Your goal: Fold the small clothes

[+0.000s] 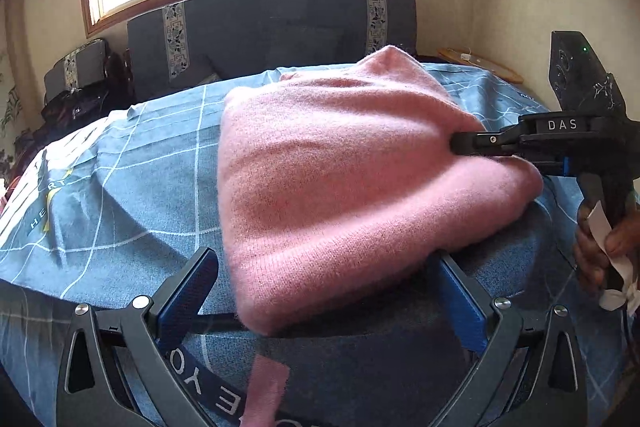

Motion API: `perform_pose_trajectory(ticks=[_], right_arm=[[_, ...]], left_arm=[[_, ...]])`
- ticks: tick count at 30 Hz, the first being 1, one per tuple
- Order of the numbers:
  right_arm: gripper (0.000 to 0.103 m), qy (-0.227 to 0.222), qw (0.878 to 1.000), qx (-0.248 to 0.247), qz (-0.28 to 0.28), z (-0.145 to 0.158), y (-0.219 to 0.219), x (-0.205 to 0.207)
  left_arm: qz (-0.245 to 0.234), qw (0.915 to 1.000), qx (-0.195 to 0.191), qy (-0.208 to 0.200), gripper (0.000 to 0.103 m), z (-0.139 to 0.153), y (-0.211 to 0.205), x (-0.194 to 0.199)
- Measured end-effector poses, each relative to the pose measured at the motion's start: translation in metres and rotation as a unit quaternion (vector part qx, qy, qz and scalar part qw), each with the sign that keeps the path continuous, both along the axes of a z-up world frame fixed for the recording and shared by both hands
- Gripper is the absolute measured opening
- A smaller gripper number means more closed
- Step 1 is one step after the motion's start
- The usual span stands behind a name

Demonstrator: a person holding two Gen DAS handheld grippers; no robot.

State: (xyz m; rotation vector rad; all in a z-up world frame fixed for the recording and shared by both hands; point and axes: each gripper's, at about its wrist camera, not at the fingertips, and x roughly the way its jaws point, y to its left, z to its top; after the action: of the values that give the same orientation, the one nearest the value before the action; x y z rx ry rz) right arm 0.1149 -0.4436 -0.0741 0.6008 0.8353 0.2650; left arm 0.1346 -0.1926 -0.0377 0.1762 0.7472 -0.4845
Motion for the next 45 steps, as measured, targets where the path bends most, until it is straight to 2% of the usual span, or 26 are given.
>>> perform_pose_trajectory(ticks=[5,8,12,14,16,20,22,24,26,28,29,30,33,36,38,39,40,41,42,43,45], right_arm=[[0.020,0.001,1.000,-0.024,0.001,0.002,-0.001,0.003],[0.022,0.003,1.000,-0.005,0.000,-0.010,-0.003,0.005],[0.024,0.003,1.000,-0.017,0.006,-0.008,-0.002,0.006],[0.025,0.004,1.000,-0.019,0.012,-0.007,0.001,0.007],[0.029,0.003,1.000,-0.014,0.015,-0.006,0.001,0.008],[0.031,0.005,1.000,-0.022,0.018,-0.004,0.002,0.009],[0.033,0.006,0.999,-0.026,0.022,-0.003,0.003,0.010],[0.036,0.007,0.999,-0.028,0.025,-0.001,0.003,0.011],[0.043,0.009,0.999,-0.024,0.025,0.004,0.003,0.015],[0.068,0.012,0.999,-0.036,0.016,0.008,-0.002,0.020],[0.075,0.014,0.999,-0.045,0.010,0.010,-0.004,0.022],[0.083,0.015,0.999,-0.048,0.008,0.010,-0.008,0.024],[0.083,0.026,0.999,-0.030,0.026,0.006,-0.013,0.039],[0.083,0.052,0.997,0.011,0.049,-0.007,-0.012,0.056],[0.083,0.051,0.996,0.040,0.058,-0.012,-0.010,0.063],[0.078,0.051,0.995,0.050,0.070,-0.013,-0.007,0.066],[0.063,0.050,0.994,0.053,0.077,-0.013,-0.004,0.068],[0.060,0.050,0.994,0.046,0.080,-0.014,0.000,0.070],[0.056,0.050,0.995,0.039,0.081,-0.013,0.002,0.070],[0.050,0.046,0.995,0.039,0.081,-0.012,0.003,0.070],[0.044,0.037,0.996,0.034,0.077,-0.006,0.005,0.069]], left_arm=[[0.003,0.9998,0.009,0.015,0.103,-0.005,-0.002,0.002],[0.005,0.9996,0.002,0.028,0.103,-0.005,0.006,0.003],[0.010,0.9946,-0.087,0.055,0.103,0.011,0.044,0.014],[0.006,0.9878,-0.132,0.082,0.103,0.020,0.064,0.032],[0.011,0.9802,-0.162,0.114,0.103,0.022,0.080,0.059],[0.000,0.9576,-0.214,0.192,0.103,0.004,0.094,0.116],[-0.004,0.9419,-0.241,0.234,0.103,-0.012,0.094,0.140],[-0.021,0.9190,-0.279,0.278,0.103,-0.030,0.089,0.158],[-0.042,0.9145,-0.297,0.272,0.103,-0.028,0.085,0.167],[-0.064,0.9118,-0.288,0.286,0.103,-0.027,0.075,0.175],[-0.080,0.9085,-0.285,0.295,0.103,-0.026,0.070,0.177],[-0.093,0.9080,-0.279,0.298,0.103,-0.026,0.063,0.177],[-0.139,0.9095,-0.251,0.301,0.103,-0.022,0.040,0.174],[-0.141,0.9107,-0.252,0.295,0.103,-0.021,0.033,0.171],[-0.136,0.9108,-0.260,0.291,0.102,-0.021,0.034,0.171],[-0.131,0.9127,-0.260,0.286,0.102,-0.022,0.032,0.169],[-0.128,0.9150,-0.259,0.282,0.100,-0.021,0.031,0.168],[-0.125,0.9185,-0.253,0.277,0.090,-0.021,0.030,0.166],[-0.118,0.9236,-0.244,0.271,0.074,-0.022,0.029,0.166],[-0.111,0.9274,-0.236,0.268,0.067,-0.024,0.030,0.166],[-0.102,0.9261,-0.246,0.268,0.059,-0.024,0.033,0.167]])
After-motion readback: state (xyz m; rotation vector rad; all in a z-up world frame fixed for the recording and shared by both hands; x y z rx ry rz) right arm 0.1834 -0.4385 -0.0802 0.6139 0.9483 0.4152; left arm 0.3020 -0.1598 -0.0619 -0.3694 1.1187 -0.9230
